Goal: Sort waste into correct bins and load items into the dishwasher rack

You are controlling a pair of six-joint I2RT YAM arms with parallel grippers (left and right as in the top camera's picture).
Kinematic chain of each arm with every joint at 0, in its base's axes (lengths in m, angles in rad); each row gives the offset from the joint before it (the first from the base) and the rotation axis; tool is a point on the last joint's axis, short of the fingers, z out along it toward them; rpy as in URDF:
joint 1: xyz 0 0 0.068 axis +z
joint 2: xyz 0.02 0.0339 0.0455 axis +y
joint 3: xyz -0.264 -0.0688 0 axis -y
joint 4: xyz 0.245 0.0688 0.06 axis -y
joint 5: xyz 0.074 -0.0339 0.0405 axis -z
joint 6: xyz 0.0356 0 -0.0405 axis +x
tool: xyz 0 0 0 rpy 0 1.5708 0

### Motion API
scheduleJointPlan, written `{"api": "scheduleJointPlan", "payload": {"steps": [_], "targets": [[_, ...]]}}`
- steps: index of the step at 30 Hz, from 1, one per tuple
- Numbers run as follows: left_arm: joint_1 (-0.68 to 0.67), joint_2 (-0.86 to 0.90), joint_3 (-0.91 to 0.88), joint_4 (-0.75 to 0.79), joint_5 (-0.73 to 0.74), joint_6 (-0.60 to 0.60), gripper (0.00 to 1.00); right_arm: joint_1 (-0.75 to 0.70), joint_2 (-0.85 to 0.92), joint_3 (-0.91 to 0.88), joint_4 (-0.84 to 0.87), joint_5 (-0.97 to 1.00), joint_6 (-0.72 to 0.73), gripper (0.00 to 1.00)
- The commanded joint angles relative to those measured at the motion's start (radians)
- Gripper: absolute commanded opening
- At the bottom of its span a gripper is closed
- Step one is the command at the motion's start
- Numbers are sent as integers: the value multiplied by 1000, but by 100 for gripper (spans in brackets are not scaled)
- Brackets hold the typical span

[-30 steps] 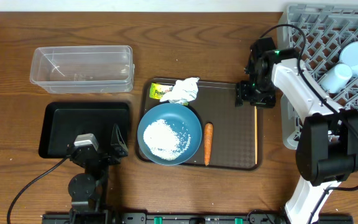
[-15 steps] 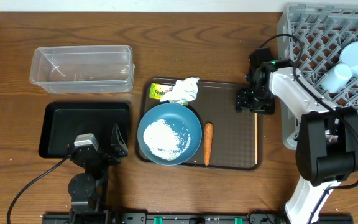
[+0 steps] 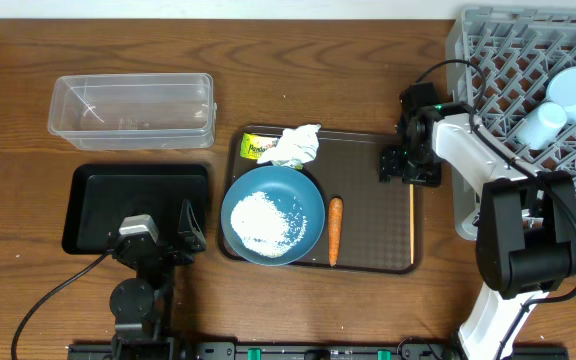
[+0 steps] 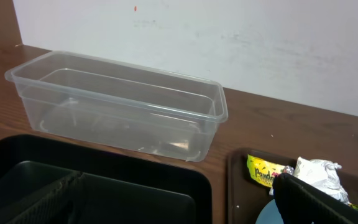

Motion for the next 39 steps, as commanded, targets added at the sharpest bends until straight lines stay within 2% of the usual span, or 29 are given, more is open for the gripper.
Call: {"api": "scheduleJointPlan", "payload": {"steps": [1,11,16,19,20,21,22,32,39], "targets": [[-2,-6,-30,-19,-19,6,98,24,-1,-15,17,21,17,69],[-2,-6,-30,-19,-19,6,98,51,-1,-93,107,77,40,64],[-2,-6,-30,-19,-19,6,98,51,-1,-90,97,73,47,32],[-2,-6,-30,-19,-19,6,98,51,-2,-69,64,50,47,23],[-2,-6,-30,-19,-19,6,98,49,-2,-56,49,39,47,17],[-2,-6,-30,-19,-19,6,98,48,-2,-36,29,26,47,6],[-2,-6,-30,-19,-19,6,98,46,-3,-14,8,19,47,1],[-2,-6,-30,-19,-19,6,98,-28,-3,389,-259,13,0,1],[-2,-6,-30,-19,-19,6,98,-167,-3,668,-303,81,-79,1]]}}
